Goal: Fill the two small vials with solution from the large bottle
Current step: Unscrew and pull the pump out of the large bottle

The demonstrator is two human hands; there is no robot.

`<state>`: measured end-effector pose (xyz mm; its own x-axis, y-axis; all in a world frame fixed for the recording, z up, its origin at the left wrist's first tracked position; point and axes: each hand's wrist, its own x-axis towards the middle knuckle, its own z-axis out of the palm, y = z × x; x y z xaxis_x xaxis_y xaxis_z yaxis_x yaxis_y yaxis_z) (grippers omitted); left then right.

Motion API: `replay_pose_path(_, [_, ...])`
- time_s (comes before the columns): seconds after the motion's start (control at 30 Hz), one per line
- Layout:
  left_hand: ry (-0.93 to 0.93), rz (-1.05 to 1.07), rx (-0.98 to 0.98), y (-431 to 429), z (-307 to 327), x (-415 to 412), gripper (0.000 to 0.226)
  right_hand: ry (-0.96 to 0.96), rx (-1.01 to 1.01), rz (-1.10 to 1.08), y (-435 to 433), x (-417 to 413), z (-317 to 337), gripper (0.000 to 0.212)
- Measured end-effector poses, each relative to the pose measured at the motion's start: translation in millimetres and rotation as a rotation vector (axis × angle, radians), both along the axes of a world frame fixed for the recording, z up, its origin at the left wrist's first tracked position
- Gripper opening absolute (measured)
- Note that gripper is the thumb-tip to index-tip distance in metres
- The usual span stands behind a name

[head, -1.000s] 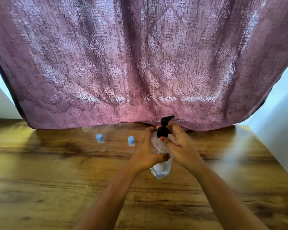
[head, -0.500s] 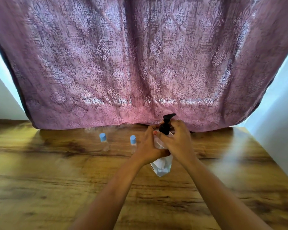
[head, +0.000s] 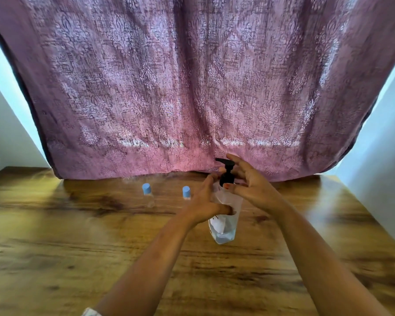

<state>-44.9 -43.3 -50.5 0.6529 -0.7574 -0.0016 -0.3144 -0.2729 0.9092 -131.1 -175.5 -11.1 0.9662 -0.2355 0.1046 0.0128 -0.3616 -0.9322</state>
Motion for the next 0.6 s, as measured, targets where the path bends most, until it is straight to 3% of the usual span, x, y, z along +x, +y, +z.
replay_pose_path(0.2, [-0.024, -0.087, 0.003, 14.7, -6.5, -10.2, 0.086, -0.120, -0.214, -0.336, 32.4, -4.5, -13.7, 0.046])
replay_pose_path(0.37, [-0.075, -0.173, -0.027, 32.9, -20.9, -6.4, 0.081, -0.175, -0.145, -0.296, 48.8, -15.1, -20.7, 0.039])
replay_pose_path(0.5, [-0.017, -0.079, -0.113, 25.9, -33.0, -9.3, 0.068, -0.215, -0.050, -0.333, 43.9, -13.8, -30.3, 0.046])
replay_pose_path(0.6, [-0.033, -0.054, -0.251, 22.8, -37.4, -14.5, 0.064, -0.273, 0.017, -0.212, 39.6, -14.8, -34.6, 0.045])
